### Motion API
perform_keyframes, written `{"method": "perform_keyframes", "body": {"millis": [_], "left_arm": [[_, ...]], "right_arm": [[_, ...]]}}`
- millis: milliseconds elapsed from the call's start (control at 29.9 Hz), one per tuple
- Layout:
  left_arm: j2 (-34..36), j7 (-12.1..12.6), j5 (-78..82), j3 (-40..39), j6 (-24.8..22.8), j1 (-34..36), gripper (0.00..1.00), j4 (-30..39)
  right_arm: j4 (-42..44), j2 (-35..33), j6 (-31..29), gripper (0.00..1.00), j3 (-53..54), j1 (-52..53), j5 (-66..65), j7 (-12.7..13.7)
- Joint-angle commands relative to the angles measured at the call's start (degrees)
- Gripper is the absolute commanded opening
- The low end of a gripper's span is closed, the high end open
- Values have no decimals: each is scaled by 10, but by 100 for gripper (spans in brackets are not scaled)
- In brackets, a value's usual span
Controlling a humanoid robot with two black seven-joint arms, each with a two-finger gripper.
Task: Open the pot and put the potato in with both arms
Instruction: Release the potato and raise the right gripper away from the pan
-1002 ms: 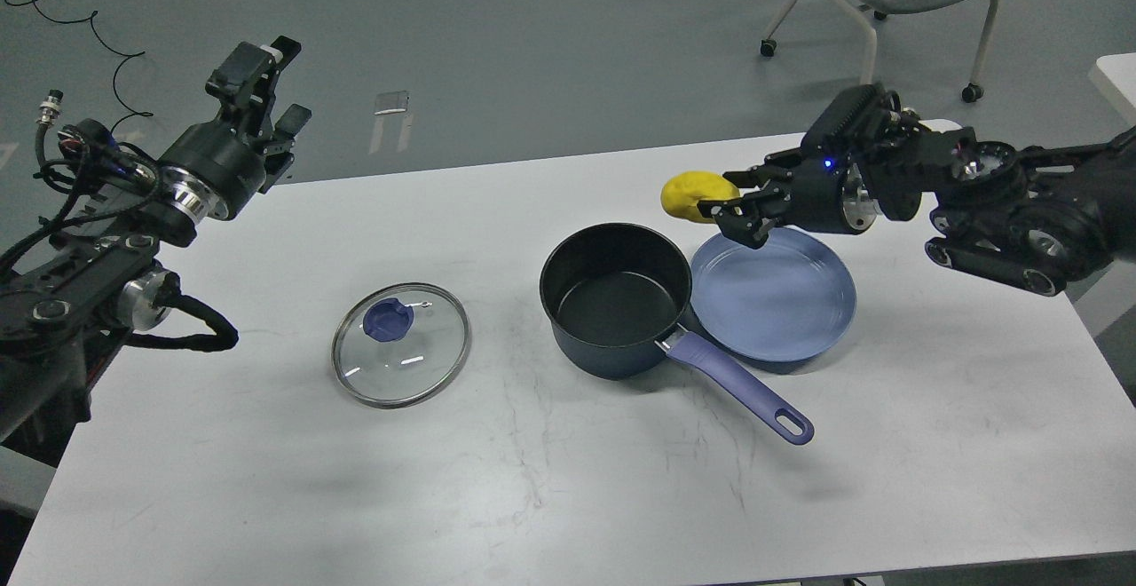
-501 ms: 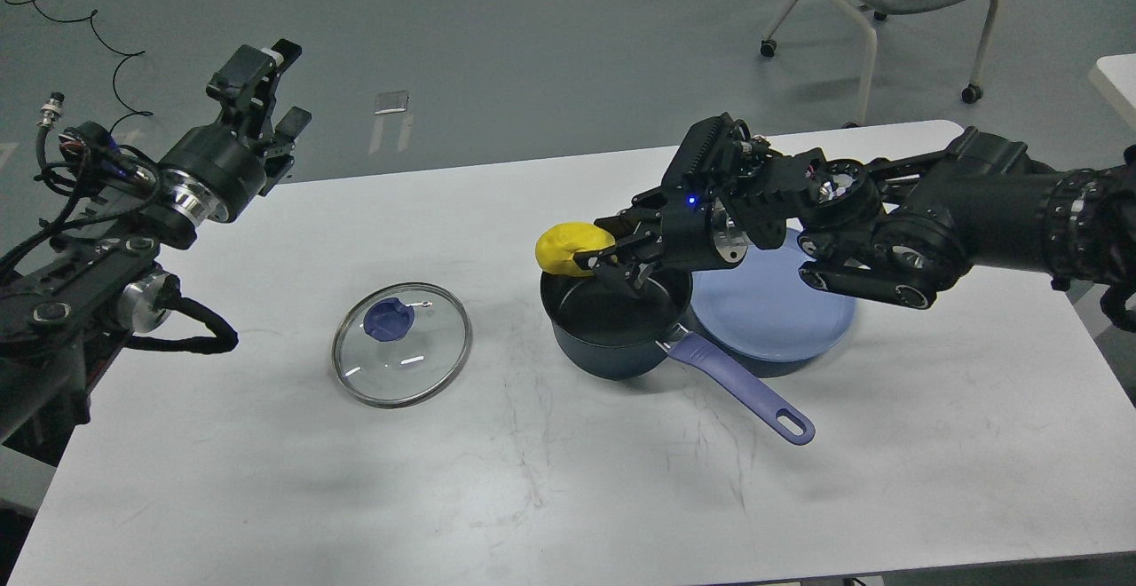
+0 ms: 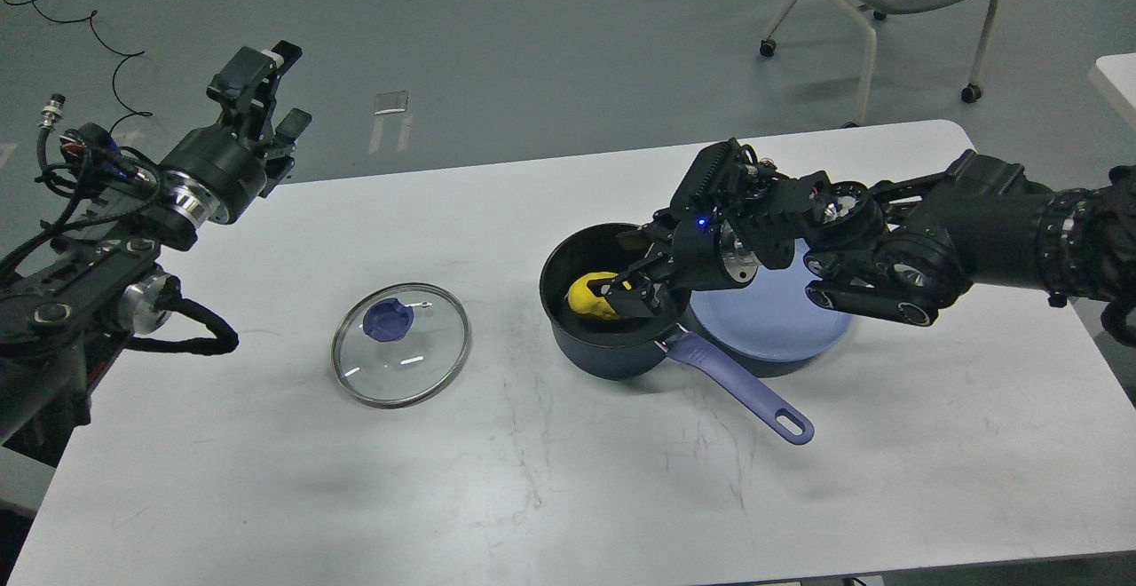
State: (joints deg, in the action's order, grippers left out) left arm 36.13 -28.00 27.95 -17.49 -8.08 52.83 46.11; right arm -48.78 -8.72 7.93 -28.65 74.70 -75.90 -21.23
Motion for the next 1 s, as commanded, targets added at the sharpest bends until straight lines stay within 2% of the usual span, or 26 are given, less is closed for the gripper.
{"method": "perform_keyframes", "body": {"millis": [0,200,434,468,501,568,668,835,969], "left_arm": [[0,0,0,0,0,0,98,0],[0,0,-7,-8,-3,1,98,0],[-4,0,-55,-19,-8,1,98,1],[-4,0,-63,-19,-9,1,98,1],[-4,0,-63,-19,-9,1,98,1],[-3,0,-83,-19,-19,-1,98,2],[-2,0,-136,-21,-38,-13,98,0],[-2,0,-166,-21,-39,-18,98,0],[-2,0,-168,-21,-39,-20,98,0]], "right_arm": [[0,1,3,100,28,-1,29,1],[1,-10,2,100,140,5,157,3],[-7,-55,-16,100,294,-4,455,13],[-10,-74,-42,100,307,-11,502,23],[-10,-74,-42,100,308,-11,502,23],[-11,-121,-119,100,337,-28,578,32],[-7,-157,-199,100,408,-76,658,41],[-8,-216,-226,100,480,-142,680,50],[-18,-233,-240,100,490,-173,681,48]]}}
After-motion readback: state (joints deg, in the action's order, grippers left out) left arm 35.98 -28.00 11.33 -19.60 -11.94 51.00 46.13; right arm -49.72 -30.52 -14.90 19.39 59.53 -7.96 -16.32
